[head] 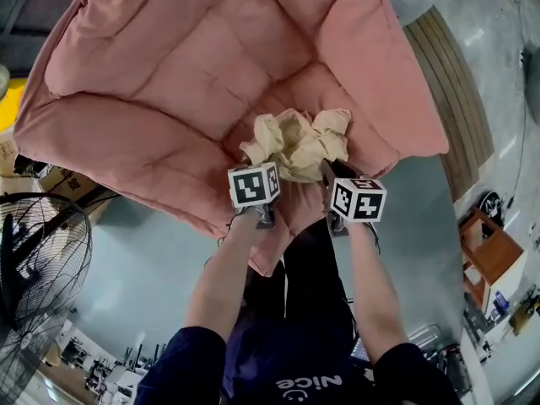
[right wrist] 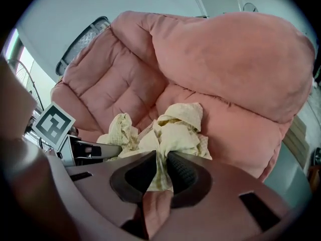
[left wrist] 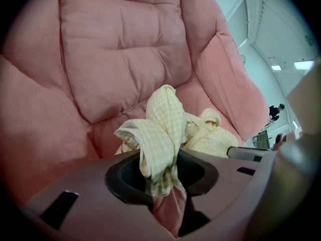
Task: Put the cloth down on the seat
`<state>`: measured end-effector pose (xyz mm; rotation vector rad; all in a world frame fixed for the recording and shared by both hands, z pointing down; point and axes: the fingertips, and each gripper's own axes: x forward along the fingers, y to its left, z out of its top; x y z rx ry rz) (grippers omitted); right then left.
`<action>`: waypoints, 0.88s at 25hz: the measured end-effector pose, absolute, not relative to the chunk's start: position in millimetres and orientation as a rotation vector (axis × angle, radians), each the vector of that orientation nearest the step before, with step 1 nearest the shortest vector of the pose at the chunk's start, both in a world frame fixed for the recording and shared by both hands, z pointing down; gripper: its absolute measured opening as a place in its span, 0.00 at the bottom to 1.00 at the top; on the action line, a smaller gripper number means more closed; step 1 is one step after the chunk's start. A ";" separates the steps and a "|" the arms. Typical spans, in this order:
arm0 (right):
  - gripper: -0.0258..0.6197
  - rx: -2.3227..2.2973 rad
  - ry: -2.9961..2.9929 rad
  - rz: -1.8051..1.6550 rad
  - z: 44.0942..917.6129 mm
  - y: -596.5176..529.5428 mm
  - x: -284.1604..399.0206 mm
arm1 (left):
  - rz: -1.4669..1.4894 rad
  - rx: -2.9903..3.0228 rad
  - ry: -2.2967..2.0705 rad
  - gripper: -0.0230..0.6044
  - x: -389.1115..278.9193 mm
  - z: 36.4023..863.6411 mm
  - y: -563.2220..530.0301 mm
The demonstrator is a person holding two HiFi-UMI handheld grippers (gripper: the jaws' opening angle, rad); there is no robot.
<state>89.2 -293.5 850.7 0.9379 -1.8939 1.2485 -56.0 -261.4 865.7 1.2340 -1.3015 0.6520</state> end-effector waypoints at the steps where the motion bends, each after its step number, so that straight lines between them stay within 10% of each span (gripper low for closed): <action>1: 0.18 0.938 -1.891 1.252 847.0 -295.4 87.3 | 0.649 1.223 -1.304 0.29 -58.8 861.4 -264.2; 17: 0.18 0.917 -1.725 1.288 920.0 -274.0 93.2 | 0.583 1.082 -1.275 0.32 -62.7 925.9 -264.3; 22: 0.35 0.945 -1.663 1.272 904.1 -271.1 94.9 | 0.546 1.132 -1.268 0.44 -58.8 901.7 -261.1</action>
